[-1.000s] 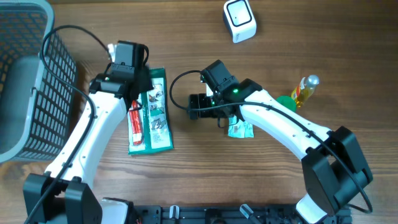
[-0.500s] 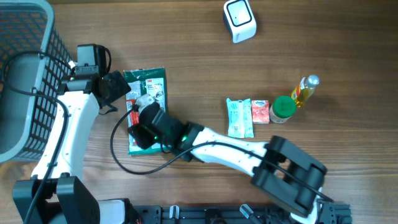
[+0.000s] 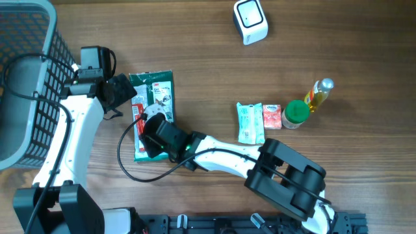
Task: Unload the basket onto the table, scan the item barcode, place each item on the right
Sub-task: 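Reach the right gripper to the red tube on the glove bag and grasp it, then pull the red tube out and carry it right with the right gripper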
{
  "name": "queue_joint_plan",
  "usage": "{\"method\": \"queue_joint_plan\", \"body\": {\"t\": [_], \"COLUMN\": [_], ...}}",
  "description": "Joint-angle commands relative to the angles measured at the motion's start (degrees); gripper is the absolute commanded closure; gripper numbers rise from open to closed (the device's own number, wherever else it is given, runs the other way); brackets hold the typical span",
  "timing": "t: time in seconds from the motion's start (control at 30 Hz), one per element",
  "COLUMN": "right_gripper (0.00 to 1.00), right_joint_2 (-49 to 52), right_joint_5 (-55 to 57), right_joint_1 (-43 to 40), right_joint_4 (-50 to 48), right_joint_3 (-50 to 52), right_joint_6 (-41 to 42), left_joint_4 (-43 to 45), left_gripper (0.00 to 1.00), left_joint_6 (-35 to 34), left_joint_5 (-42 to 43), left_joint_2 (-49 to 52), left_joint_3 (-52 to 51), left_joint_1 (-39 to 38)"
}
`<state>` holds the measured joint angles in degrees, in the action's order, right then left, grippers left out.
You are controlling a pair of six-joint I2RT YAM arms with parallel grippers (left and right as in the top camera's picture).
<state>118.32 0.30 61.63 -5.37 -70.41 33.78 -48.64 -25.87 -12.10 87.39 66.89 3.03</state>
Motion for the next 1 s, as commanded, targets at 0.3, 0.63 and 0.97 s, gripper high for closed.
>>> {"method": "queue_joint_plan", "body": {"t": [0.3,0.63,0.97], "right_gripper": [0.62,0.62,0.74], "right_joint_2": [3.4,3.4,6.2], "right_joint_5": [-0.3,-0.1,-0.1], "right_joint_1": [0.3,0.8,0.9], "right_joint_4": [-1.9,-3.1,-2.0], "right_joint_3": [-0.3,-0.3,-0.3], "right_joint_6": [2.4,2.3,2.4], "left_joint_4": [0.1,0.1,0.1], "left_gripper": [0.00,0.00,0.00], "left_joint_6": [-0.5,-0.5,-0.5], "left_joint_5": [0.3,0.3,0.3], "left_joint_2": [0.0,0.0,0.0], "left_joint_3": [0.5,0.5,0.5], "left_joint_1": [0.1,0.1,0.1]}}
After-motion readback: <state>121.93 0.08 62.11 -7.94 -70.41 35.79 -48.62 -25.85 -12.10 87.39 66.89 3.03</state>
